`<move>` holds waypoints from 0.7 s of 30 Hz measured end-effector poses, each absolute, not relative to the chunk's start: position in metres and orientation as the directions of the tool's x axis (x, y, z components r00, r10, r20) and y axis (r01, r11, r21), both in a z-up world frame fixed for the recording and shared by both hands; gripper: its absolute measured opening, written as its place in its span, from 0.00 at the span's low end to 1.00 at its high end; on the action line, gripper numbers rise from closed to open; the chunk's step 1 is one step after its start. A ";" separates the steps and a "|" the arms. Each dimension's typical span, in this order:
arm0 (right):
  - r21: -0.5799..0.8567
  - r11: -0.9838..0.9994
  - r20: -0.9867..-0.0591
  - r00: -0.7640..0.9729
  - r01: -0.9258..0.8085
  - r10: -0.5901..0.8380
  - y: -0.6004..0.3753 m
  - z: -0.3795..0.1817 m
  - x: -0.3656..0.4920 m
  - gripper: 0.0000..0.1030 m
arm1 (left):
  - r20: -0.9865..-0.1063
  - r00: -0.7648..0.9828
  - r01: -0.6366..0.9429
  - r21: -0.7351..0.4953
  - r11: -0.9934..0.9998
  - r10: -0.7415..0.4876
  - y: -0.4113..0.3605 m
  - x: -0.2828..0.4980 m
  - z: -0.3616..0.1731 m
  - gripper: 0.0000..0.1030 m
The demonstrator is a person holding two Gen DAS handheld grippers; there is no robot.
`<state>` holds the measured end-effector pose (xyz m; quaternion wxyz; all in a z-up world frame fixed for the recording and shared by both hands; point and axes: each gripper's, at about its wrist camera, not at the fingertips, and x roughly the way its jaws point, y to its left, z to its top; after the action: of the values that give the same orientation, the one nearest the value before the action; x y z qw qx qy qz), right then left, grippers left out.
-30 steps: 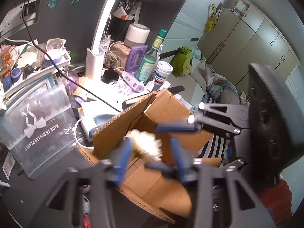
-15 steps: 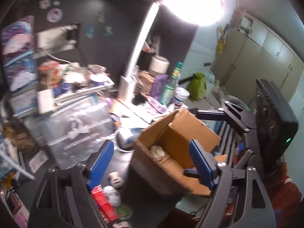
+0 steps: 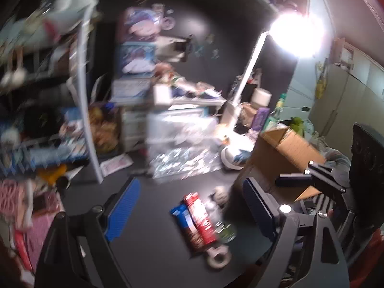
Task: Organize objects
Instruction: 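Move the left tool to the green jelly cup and grasp it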
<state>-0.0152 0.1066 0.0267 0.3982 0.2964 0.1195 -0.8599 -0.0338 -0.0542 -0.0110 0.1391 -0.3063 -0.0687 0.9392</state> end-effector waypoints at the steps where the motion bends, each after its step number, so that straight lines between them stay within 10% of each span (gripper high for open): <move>1: 0.045 -0.665 -0.615 -0.504 0.745 -0.607 0.101 0.010 -0.014 0.86 | -0.558 -0.773 -0.211 -0.220 -0.952 0.301 -0.060 -0.029 -0.021 0.83; 21: 0.085 -0.822 -0.747 -0.510 0.563 -0.427 0.115 -0.125 -0.056 0.45 | -0.618 -0.721 -0.175 -0.275 -0.945 0.313 -0.070 -0.015 -0.083 0.83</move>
<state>-0.0561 0.1155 -0.1252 0.2861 0.4037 0.0843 -0.8649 -0.0147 -0.0698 -0.0830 0.1325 -0.3491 -0.0990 0.9224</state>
